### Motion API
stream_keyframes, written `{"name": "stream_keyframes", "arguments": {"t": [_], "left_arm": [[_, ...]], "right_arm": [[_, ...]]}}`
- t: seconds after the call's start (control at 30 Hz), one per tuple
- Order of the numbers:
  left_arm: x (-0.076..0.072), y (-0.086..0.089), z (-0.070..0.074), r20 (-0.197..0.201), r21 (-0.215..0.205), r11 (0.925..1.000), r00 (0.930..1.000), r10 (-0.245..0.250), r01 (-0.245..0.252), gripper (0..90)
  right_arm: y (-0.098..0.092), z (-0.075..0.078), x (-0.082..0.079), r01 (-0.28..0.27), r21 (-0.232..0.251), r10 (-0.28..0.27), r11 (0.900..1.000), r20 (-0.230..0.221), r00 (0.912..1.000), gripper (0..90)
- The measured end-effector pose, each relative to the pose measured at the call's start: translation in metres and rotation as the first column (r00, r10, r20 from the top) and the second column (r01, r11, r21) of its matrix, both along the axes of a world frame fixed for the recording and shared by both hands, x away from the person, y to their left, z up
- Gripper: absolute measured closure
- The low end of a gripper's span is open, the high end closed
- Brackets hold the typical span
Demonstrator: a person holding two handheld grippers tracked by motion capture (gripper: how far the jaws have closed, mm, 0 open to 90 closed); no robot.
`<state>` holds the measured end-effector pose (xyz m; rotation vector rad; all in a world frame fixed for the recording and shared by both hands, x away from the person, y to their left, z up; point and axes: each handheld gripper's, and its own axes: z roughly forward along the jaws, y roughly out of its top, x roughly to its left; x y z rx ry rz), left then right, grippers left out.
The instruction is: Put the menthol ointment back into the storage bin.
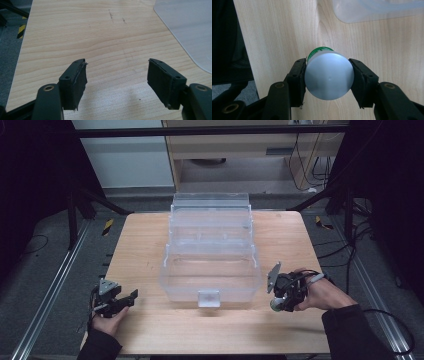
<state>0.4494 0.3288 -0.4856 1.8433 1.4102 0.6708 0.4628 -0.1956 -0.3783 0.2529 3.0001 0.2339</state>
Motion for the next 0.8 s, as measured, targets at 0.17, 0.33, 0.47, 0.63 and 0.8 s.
{"name": "stream_keyframes", "arguments": {"t": [0.17,0.33,0.47,0.63,0.8], "left_arm": [[0.0,0.0,0.0,0.0,0.0,1.0,1.0,0.0,0.0,31.1],[0.0,0.0,0.0,-0.001,-0.002,1.0,1.0,-0.001,0.001,31.0],[0.0,0.0,0.0,-0.003,-0.002,1.0,1.0,-0.002,0.002,31.1],[0.0,0.0,0.0,-0.002,-0.002,1.0,1.0,-0.001,0.001,31.0],[0.001,0.0,-0.001,-0.004,-0.001,1.0,1.0,-0.002,0.002,31.1]], "right_arm": [[-0.001,0.014,0.003,0.008,0.01,-0.008,1.0,0.002,1.0,50.2],[0.0,0.025,0.006,0.015,0.019,-0.015,1.0,0.007,0.9999,50.2],[0.001,0.032,0.008,0.014,0.028,-0.014,1.0,0.014,0.9998,50.2],[0.004,0.041,0.012,0.015,0.024,-0.015,1.0,0.01,0.9998,50.2],[0.006,0.052,0.016,0.013,0.039,-0.014,0.999,0.021,0.9997,50.2]]}}
